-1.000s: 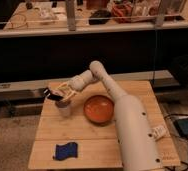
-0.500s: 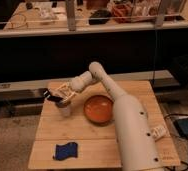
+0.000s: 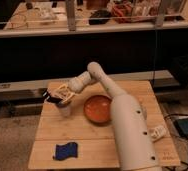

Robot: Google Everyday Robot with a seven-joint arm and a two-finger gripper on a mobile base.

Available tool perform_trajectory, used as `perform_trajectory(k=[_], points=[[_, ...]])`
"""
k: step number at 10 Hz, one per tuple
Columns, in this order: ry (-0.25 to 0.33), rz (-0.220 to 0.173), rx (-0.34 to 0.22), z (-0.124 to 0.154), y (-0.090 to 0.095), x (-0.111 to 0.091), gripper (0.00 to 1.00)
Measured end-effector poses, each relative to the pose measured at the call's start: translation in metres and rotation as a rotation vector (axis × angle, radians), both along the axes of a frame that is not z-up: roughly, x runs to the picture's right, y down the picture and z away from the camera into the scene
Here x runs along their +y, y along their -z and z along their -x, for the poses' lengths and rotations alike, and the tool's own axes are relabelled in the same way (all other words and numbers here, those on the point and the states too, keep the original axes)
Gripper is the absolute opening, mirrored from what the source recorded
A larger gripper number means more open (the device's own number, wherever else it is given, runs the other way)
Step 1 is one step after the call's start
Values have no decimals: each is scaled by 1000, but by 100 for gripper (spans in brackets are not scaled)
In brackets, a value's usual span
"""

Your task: Place the eraser in the ceramic cup

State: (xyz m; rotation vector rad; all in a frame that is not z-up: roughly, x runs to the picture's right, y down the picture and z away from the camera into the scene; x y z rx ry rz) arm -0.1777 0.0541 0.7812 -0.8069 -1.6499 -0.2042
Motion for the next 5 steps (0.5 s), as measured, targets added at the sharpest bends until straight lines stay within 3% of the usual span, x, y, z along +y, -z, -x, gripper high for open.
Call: perform_trajectory(k=[5], points=[[-4, 9, -6, -3, -3, 4, 0]])
